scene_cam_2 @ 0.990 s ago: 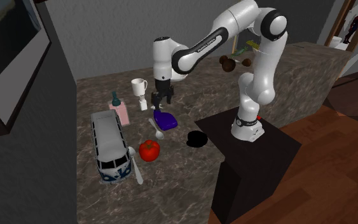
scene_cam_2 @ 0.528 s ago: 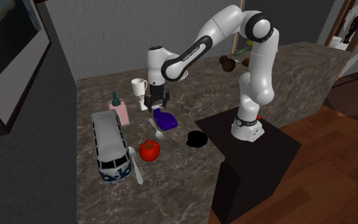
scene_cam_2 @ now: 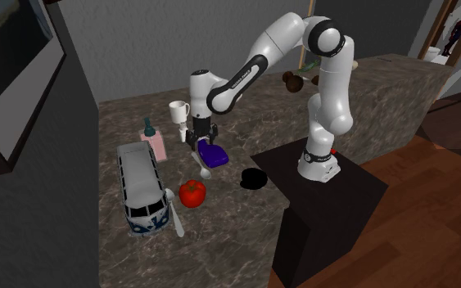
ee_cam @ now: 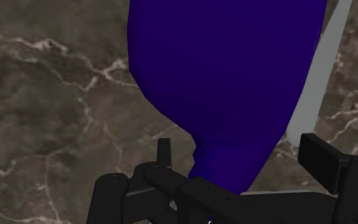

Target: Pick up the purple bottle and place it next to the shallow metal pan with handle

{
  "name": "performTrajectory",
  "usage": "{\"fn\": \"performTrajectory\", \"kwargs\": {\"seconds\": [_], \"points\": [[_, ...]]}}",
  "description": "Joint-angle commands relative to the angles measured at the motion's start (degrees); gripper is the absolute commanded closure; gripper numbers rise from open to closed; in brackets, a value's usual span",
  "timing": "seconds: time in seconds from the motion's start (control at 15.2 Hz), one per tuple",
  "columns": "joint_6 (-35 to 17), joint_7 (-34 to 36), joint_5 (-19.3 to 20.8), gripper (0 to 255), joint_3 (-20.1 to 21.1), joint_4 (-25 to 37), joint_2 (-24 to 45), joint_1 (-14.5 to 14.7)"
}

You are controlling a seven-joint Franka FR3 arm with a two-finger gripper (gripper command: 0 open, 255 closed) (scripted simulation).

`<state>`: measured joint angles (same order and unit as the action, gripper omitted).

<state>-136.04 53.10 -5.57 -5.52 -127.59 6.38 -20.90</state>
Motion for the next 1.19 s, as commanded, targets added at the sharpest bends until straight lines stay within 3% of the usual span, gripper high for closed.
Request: {"fn": "performTrajectory", "kwargs": {"seconds": [0.0,0.4,0.46,1.12], "points": [[-0.3,0.0,0.0,0,0.0,-0.1,0.1,0.0],[-0.3,0.0,0.0,0,0.0,-0.1,0.1,0.0],[-0.3,0.0,0.0,255,0.0,-0.1,0.1,0.0],[0.4,0.1,0.1,255,0.0,0.1,-0.4,0.0]]}}
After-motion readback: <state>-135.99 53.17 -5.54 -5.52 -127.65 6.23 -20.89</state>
